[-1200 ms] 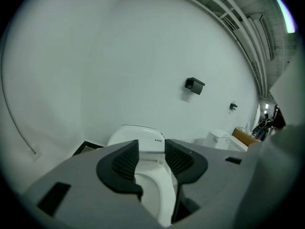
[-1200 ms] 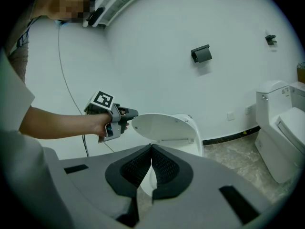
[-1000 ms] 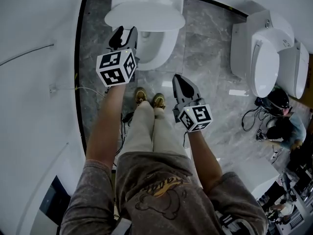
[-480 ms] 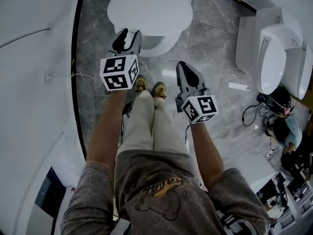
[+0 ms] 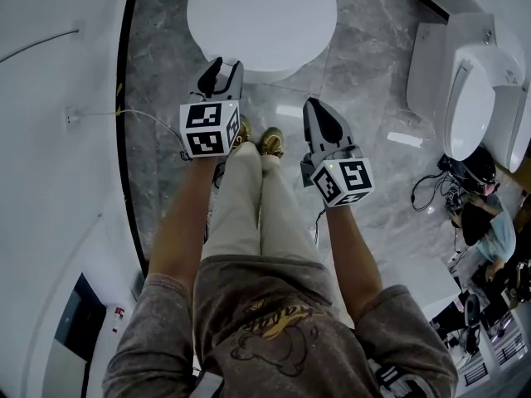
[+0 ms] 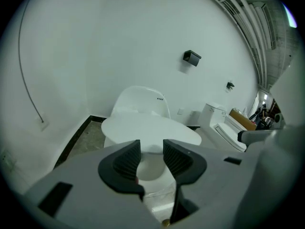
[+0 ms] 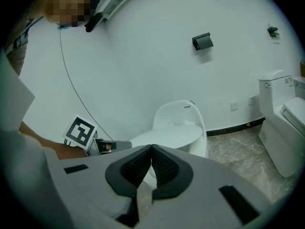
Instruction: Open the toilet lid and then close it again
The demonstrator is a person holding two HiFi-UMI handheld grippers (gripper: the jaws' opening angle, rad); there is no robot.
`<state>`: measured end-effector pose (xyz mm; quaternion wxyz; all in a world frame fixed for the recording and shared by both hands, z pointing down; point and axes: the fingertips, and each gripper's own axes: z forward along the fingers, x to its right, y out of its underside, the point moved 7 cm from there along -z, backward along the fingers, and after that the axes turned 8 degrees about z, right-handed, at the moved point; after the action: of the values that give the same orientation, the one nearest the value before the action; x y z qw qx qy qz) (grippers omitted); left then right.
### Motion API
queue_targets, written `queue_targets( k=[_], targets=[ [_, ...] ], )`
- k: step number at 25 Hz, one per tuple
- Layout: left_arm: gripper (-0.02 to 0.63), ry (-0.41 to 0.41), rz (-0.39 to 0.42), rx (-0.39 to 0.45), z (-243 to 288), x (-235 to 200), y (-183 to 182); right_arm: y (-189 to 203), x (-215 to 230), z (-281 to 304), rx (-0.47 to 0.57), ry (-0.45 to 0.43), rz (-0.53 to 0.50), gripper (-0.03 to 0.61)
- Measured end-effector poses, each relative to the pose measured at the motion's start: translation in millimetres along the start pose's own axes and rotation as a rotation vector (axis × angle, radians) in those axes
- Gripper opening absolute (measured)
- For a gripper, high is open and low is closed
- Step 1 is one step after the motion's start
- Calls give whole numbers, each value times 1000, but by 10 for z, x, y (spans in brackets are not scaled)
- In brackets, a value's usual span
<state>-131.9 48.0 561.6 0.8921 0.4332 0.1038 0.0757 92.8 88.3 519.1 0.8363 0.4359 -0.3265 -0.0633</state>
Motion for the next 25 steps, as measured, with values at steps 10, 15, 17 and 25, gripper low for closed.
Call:
queue_targets(
  k=[10, 15, 17, 25],
  targets=[
    [140, -6, -23, -95, 209, -48, 623, 255, 118, 181, -34, 7, 3, 26],
    [140, 8, -16, -128, 359, -81, 876, 399, 177, 301, -61, 2, 2, 26],
    [140, 8, -17, -142, 420, -90, 972, 451, 218, 333, -70, 2, -1, 26],
    [140, 8, -16, -190, 631, -106, 1292, 658, 376, 419, -93, 2, 3, 26]
  ],
)
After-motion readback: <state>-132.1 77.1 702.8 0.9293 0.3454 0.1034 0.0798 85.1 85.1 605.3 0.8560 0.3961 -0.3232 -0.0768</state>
